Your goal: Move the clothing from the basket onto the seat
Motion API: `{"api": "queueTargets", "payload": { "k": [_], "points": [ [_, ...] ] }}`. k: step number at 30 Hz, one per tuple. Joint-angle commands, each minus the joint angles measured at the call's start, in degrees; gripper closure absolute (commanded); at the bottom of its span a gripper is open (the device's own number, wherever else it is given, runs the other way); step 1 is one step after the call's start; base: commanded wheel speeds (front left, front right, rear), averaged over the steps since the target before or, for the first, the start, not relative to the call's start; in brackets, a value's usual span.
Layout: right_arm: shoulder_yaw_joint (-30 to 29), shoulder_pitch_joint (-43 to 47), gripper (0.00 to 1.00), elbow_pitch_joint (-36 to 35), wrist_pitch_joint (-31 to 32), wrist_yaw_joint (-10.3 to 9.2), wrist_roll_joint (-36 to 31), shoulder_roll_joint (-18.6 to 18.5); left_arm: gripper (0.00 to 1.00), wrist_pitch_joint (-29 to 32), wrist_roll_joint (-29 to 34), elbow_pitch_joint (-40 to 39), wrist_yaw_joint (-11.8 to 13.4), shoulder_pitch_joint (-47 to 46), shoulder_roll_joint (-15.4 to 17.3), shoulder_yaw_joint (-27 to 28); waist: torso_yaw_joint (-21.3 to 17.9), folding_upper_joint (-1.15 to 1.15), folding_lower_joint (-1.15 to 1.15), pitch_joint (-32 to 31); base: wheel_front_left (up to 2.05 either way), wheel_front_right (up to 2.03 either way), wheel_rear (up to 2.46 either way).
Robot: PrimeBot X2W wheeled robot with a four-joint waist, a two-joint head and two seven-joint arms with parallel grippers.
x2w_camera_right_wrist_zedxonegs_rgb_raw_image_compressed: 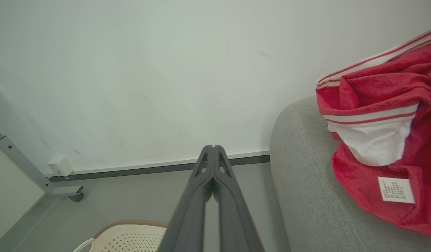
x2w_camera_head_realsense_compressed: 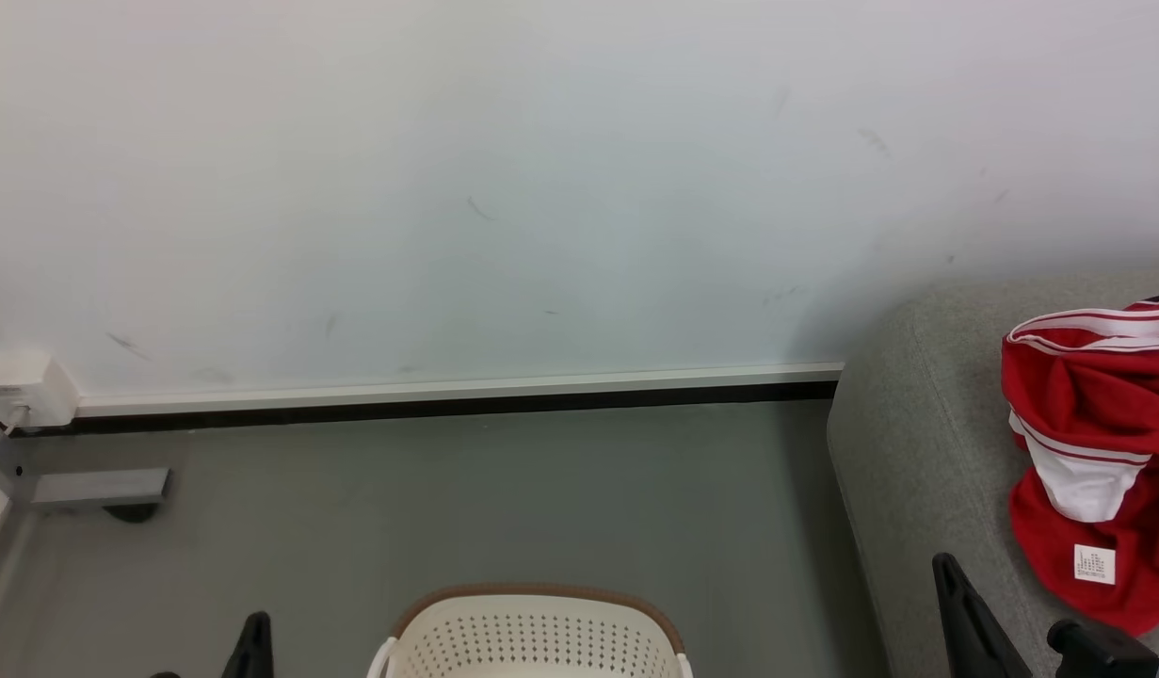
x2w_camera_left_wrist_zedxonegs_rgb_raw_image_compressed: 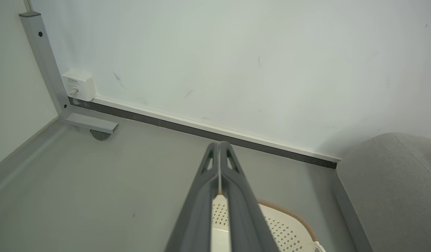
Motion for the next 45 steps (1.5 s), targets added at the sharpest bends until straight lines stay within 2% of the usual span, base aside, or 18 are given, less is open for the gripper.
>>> {"api": "queueTargets", "payload": {
  "k": [1, 23, 45],
  "points": [
    [-0.9, -1.1, 1.0, -1.0, 0.7, -0.01, 3.2, 0.0, 1.0, 0.8, -3.6, -0.9, 0.0, -1.5, 0.3, 0.3, 0.0, 0.0, 0.0, 0.0, 0.0, 0.0, 0.0],
    [-4.5, -2.2, 1.0, -2.1, 5.9, -0.03, 21.4, 0.5, 1.0, 5.6, -24.7, -3.5, -0.1, -2.6, 0.5, -0.9, -0.3, 0.0, 0.0, 0.2, 0.0, 0.0, 0.0],
    [-7.6, -3.1, 1.0, -2.9, 10.1, -0.05, 36.4, 0.9, 1.0, 10.1, -41.9, -5.1, -0.2, -3.9, 0.7, -1.4, -0.5, 0.0, 0.0, 0.4, 0.0, 0.0, 0.0]
  ]
}}
